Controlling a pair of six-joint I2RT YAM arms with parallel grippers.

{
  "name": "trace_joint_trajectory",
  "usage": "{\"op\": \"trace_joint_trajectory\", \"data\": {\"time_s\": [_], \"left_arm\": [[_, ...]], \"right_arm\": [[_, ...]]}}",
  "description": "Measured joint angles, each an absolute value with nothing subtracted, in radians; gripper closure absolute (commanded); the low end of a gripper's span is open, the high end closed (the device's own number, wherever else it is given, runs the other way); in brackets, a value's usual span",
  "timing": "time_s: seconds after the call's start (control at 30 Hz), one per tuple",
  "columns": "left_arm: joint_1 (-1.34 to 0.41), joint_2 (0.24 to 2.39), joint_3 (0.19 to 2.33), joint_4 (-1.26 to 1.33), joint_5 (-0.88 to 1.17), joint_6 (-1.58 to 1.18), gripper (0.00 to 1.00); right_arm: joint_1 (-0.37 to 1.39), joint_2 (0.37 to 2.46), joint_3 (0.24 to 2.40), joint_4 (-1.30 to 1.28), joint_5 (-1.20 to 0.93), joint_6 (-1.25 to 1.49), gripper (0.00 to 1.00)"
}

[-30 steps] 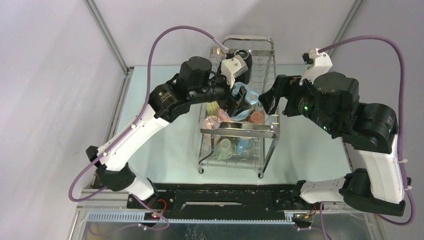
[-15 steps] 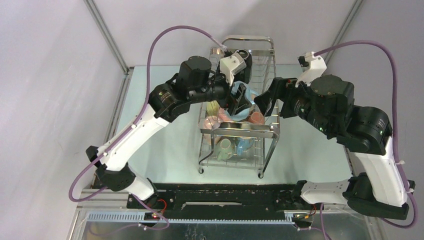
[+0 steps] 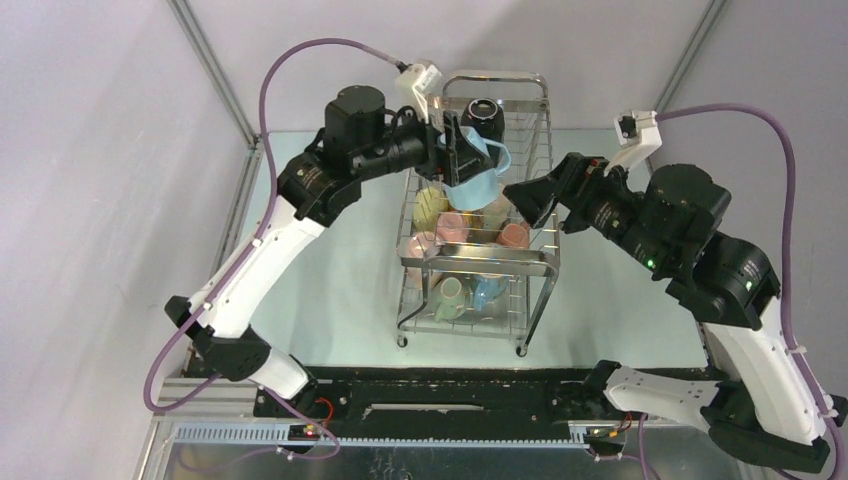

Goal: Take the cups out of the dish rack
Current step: Unload the cup from the dish rack.

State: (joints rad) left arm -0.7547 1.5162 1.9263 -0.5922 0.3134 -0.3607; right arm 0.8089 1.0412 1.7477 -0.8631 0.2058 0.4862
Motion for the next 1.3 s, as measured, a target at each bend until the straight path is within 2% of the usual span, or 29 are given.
{"op": "trace_joint_trajectory", "data": {"time_s": [0.27,0.47,0.73,1.17,1.3], "left_arm": [[-0.689,1.516,1.927,-0.448,0.395,-0.627,1.0],[-0.664,1.505,1.885,-0.259,0.458,-0.868,1.0],[-0.662,1.494,1.803,-0.113,0.484,-1.043,1.0],[-0.661,1.458,1.662,0.059,0.485,-1.217,1.0],[-0.659,1.44,1.614,0.113,0.476,-1.276,1.0]], "right_arm": [[0.793,1.004,1.638,-0.69,0.066,0.538,0.03],[0.785,1.017,1.567,-0.57,-0.015,0.585,0.1],[0.752,1.014,1.472,-0.384,-0.065,0.662,0.22],[0.752,1.007,1.424,-0.181,-0.053,0.712,0.48],[0.752,1.029,1.42,-0.146,-0.049,0.721,0.61]]}}
